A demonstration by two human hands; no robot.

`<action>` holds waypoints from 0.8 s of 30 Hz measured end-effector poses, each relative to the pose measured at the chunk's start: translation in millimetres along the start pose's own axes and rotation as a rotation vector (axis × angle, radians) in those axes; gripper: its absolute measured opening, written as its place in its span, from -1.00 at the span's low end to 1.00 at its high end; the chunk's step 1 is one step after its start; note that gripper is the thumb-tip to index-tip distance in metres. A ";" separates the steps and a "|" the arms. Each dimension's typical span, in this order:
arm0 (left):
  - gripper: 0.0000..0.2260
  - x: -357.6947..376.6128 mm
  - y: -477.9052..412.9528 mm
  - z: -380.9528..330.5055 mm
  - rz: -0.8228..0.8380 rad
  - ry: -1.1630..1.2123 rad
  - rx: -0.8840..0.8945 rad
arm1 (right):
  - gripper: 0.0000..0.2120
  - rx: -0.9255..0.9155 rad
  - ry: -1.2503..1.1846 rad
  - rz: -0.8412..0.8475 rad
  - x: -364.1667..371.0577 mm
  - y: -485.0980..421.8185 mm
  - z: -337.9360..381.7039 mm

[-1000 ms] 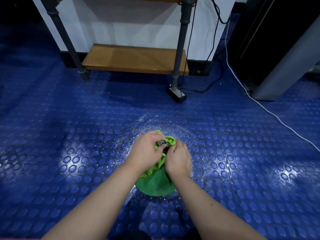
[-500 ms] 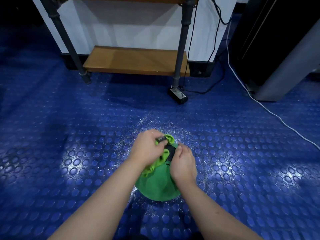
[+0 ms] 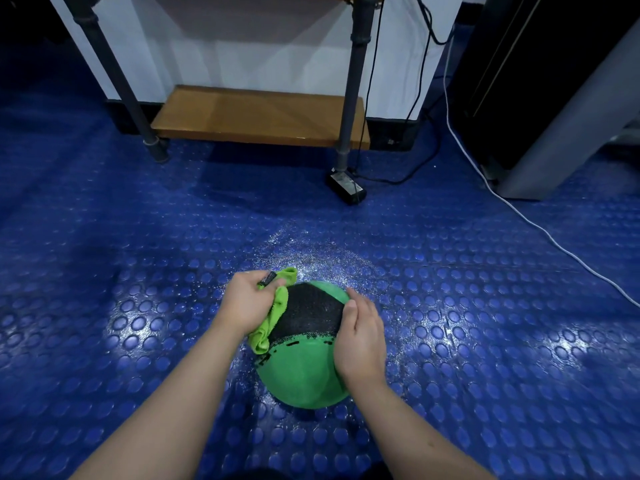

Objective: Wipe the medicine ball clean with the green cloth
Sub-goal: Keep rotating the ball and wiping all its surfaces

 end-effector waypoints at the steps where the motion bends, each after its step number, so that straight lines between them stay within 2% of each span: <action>1: -0.63 2.4 3.8 -7.4 0.017 0.002 0.030 | -0.58 0.006 0.007 0.000 -0.3 -0.5 -0.9; 3: -0.78 8.4 13.1 -27.8 0.074 0.042 0.135 | -0.58 0.012 0.016 -0.002 -0.6 -2.2 -0.7; 5: -0.91 15.4 26.3 -54.2 0.115 0.057 0.312 | -0.58 0.016 0.026 0.000 0.1 -6.6 0.4; 7: -0.94 24.1 33.7 -68.3 0.117 0.002 0.426 | -0.58 0.033 0.022 0.006 1.3 -10.3 0.9; 8: -0.93 25.8 32.6 -69.3 0.099 -0.031 0.425 | -0.58 0.038 0.015 0.008 2.1 -10.6 0.8; 11: -0.83 19.4 20.7 -65.5 0.044 -0.116 0.318 | -0.59 0.042 0.025 0.005 2.1 -9.5 2.8; 15: -0.80 9.3 -3.5 -47.6 0.079 -0.108 0.078 | -0.60 0.030 0.056 0.018 3.0 -7.1 8.5; 18: -0.81 6.1 -12.0 -26.2 0.080 0.011 -0.073 | -0.60 -0.005 0.048 0.022 3.4 -4.0 9.1; 21: -0.88 2.2 -6.1 -9.5 0.068 0.182 -0.153 | -0.61 -0.051 0.052 0.034 5.2 -6.3 10.4; 24: -0.84 -0.9 1.2 14.9 0.034 0.348 -0.234 | -0.62 -0.108 0.015 0.101 4.7 -14.5 14.2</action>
Point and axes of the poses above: each hand's wrist, its own y-axis away from the middle knuckle, its own x-axis out of the palm, z = x × y, the point moved 7 cm from there along -y, towards the middle knuckle, and after that the axes turned 2 degrees about -z, right-handed, at the moved point
